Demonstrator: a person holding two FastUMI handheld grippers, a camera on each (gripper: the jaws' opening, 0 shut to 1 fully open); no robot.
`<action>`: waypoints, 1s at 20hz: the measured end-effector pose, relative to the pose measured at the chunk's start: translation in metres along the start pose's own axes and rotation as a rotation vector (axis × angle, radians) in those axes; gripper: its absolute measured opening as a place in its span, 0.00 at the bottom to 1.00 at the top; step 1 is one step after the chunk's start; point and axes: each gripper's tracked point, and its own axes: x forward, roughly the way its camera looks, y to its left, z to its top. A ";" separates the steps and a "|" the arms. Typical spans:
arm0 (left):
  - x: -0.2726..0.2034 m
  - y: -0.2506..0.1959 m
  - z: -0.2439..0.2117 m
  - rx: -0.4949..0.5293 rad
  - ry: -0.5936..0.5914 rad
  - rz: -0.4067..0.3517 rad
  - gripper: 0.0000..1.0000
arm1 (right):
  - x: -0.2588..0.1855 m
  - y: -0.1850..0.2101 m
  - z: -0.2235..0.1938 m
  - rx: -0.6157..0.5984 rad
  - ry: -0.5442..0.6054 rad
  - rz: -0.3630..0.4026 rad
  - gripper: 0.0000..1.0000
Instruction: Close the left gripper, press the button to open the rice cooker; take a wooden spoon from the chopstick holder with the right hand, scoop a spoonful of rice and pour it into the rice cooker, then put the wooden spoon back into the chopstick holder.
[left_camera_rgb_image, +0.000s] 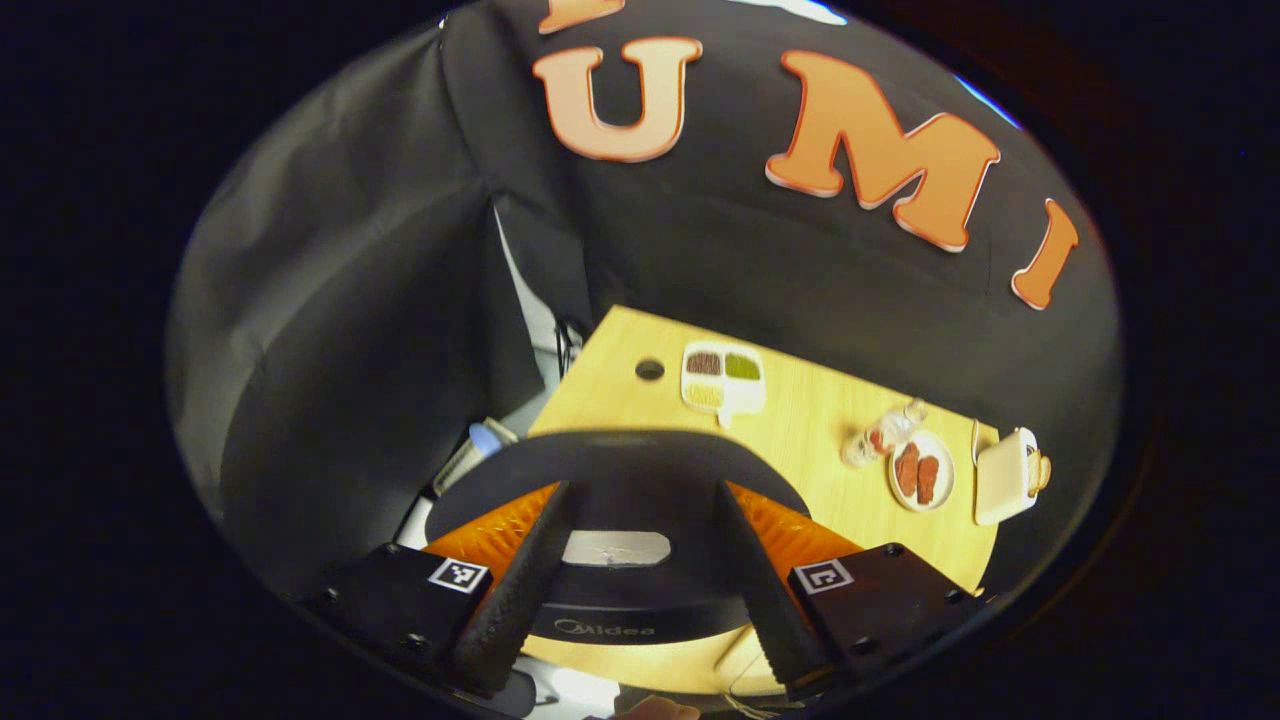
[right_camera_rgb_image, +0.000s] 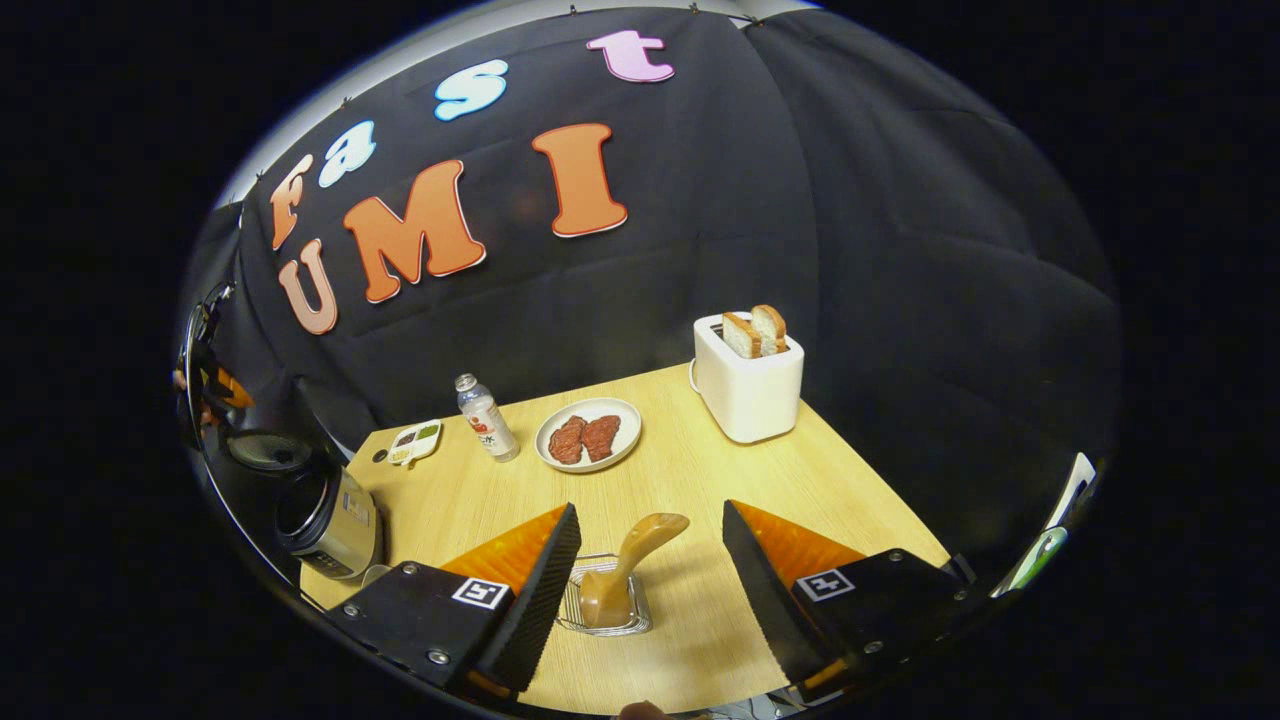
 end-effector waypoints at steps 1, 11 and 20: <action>0.004 0.001 -0.012 -0.002 0.030 -0.002 0.95 | 0.001 0.002 0.002 -0.012 -0.003 0.006 0.89; 0.066 0.012 -0.113 -0.039 0.279 0.043 0.94 | 0.004 0.052 0.011 -0.102 0.016 0.135 0.89; 0.064 0.008 -0.117 -0.033 0.270 0.049 0.97 | 0.003 0.084 0.024 -0.158 -0.016 0.199 0.89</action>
